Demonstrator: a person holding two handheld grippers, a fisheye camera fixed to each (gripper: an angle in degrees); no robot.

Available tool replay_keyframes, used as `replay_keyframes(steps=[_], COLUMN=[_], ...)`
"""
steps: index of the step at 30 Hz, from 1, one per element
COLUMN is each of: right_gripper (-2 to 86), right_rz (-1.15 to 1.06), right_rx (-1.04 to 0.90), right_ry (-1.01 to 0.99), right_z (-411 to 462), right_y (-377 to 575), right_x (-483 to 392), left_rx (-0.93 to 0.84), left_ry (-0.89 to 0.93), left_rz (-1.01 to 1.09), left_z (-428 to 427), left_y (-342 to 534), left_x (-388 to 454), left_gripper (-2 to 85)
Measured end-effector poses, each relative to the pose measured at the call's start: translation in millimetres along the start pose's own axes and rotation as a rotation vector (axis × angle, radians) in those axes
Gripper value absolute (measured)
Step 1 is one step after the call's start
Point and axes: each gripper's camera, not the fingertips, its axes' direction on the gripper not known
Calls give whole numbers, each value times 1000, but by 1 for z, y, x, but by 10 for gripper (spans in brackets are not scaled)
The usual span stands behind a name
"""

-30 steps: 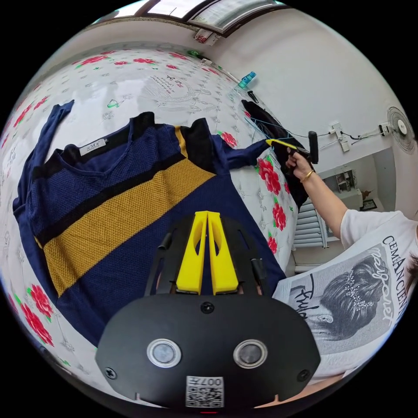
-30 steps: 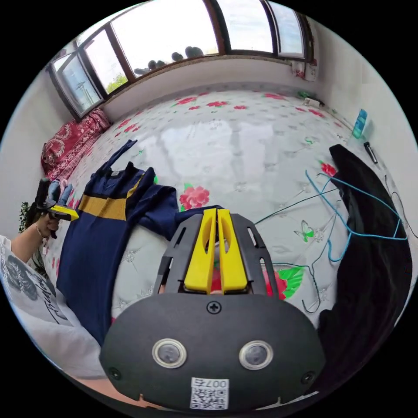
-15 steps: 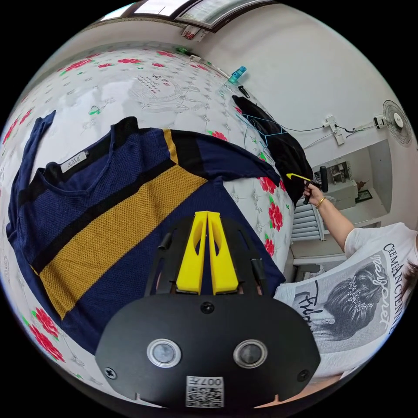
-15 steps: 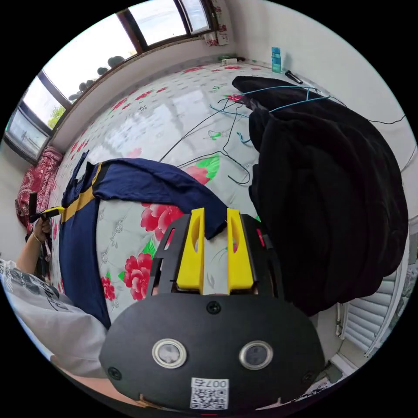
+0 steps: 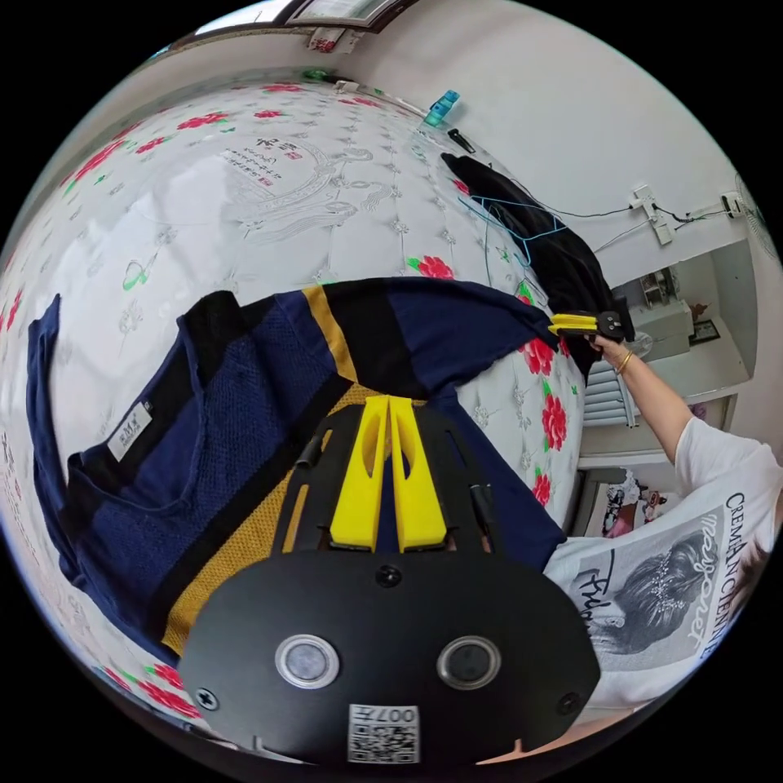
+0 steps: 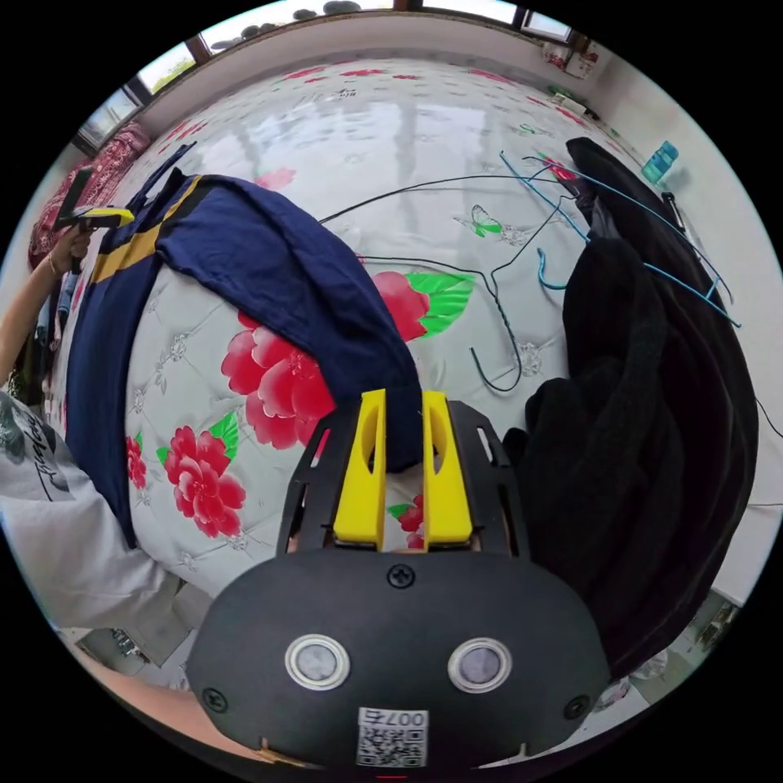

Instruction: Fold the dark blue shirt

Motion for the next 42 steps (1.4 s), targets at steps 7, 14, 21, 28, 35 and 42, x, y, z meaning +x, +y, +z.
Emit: replay_keyframes(steps=[7,14,21,28,35,42], right_gripper=[0,-2,-3,-2,-2,-2], right_rz=[31,224,130,173,169,159], right_rx=[115,283,78,177,98,43], right_ry=[30,125,12,-37,-41,-76], right_z=[-49,-144,-125,-131,-120,-119], right_y=[3,40,27,20,-5,-14], right_x=[12,58,51,55,70,77], left_rx=[-66,-78,-90,-90,-53,18], left_ry=[-60,-48,-121,-279,-279,-139], left_rz=[24,38,134,55,100,199], left_z=[32,80,94,90,86,74], left_y=[-65,-116,-139,-170,-157,-141], left_x=[-20,-31,-21,-44,-27,9], left_gripper=[-10,-10,-10,-10,-10,-10])
